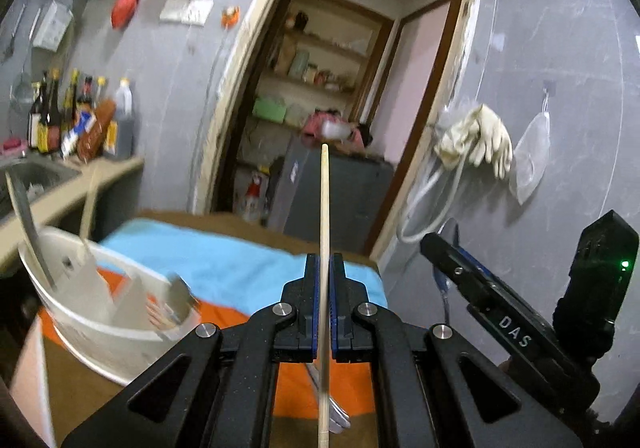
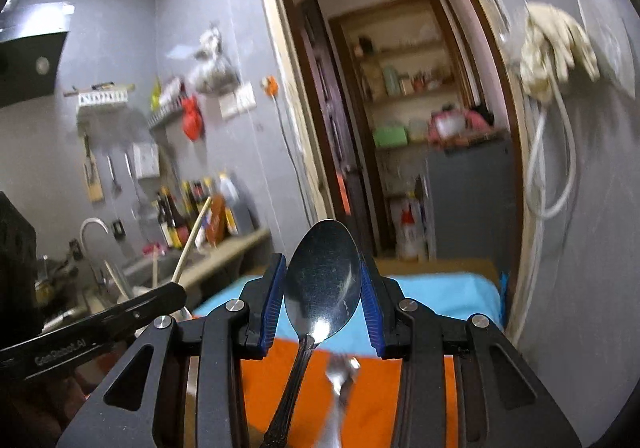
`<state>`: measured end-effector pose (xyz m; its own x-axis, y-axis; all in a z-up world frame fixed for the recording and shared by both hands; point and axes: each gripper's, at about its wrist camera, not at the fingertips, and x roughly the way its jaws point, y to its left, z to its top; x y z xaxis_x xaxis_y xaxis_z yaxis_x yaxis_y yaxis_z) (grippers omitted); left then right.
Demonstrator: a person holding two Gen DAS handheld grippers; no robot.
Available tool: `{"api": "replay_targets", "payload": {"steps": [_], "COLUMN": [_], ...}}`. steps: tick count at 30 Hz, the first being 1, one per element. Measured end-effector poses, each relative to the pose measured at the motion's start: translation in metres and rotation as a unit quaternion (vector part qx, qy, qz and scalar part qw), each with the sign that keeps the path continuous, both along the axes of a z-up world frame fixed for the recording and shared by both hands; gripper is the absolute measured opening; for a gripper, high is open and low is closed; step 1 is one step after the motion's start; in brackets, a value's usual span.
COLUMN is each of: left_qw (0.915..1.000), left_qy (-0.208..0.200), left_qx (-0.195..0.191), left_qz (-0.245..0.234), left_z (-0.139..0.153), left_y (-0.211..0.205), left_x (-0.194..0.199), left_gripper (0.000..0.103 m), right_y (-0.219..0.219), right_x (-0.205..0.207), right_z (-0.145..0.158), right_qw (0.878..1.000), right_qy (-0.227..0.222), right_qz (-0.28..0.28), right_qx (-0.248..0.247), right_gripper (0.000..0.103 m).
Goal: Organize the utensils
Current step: 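Lift the chopstick and spoon and carry both toward the white caddy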
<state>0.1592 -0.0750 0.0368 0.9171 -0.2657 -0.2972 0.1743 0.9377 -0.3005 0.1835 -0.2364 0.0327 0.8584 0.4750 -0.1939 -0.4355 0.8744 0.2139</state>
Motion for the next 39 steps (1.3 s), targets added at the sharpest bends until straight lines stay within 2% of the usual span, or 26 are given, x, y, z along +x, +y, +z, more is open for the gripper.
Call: {"api": "replay_targets", "payload": {"steps": [6, 11, 16, 18, 23, 28, 32, 39], "left_qw": [0.9991, 0.9962, 0.9853, 0.9803, 0.9731, 0.9725, 0.9739, 0.9694], "left_qy": [-0.037, -0.057, -0.069, -0.070, -0.080, -0.096, -0.127, -0.176], "left_qx": [0.004, -0.041, -0.114, -0.139, -0.166, -0.154, -0.109, -0.049], "left_qz": [0.020, 0.052, 0.106, 0.121, 0.138, 0.146, 0.154, 0.164], "left_z": [0.031, 0.040, 0.026, 0.017, 0.003, -0.009, -0.013, -0.021], "left_y": [0.055, 0.130, 0.209, 0.234, 0.267, 0.258, 0.236, 0.209], "left_x": [-0.004, -0.001, 0.014, 0.020, 0.027, 0.030, 0.026, 0.012], "left_gripper": [0.002, 0.002, 0.002, 0.002, 0.002, 0.002, 0.002, 0.002], "right_y": [0.045, 0.075, 0.105, 0.114, 0.130, 0.135, 0.141, 0.151], "right_x": [-0.009, -0.009, 0.001, 0.005, 0.025, 0.032, 0.031, 0.027], "right_z": [0.032, 0.048, 0.050, 0.044, 0.027, 0.009, -0.003, -0.018], "right_qw": [0.998, 0.995, 0.987, 0.985, 0.985, 0.984, 0.984, 0.983], "right_qy": [-0.056, -0.093, -0.127, -0.141, -0.151, -0.161, -0.164, -0.172], "right_qz": [0.002, 0.013, -0.006, -0.016, -0.027, -0.029, -0.026, -0.017], "right_qx": [0.011, 0.042, 0.093, 0.093, 0.083, 0.075, 0.071, 0.060], "right_gripper": [0.034, 0.034, 0.034, 0.034, 0.034, 0.034, 0.034, 0.034]}}
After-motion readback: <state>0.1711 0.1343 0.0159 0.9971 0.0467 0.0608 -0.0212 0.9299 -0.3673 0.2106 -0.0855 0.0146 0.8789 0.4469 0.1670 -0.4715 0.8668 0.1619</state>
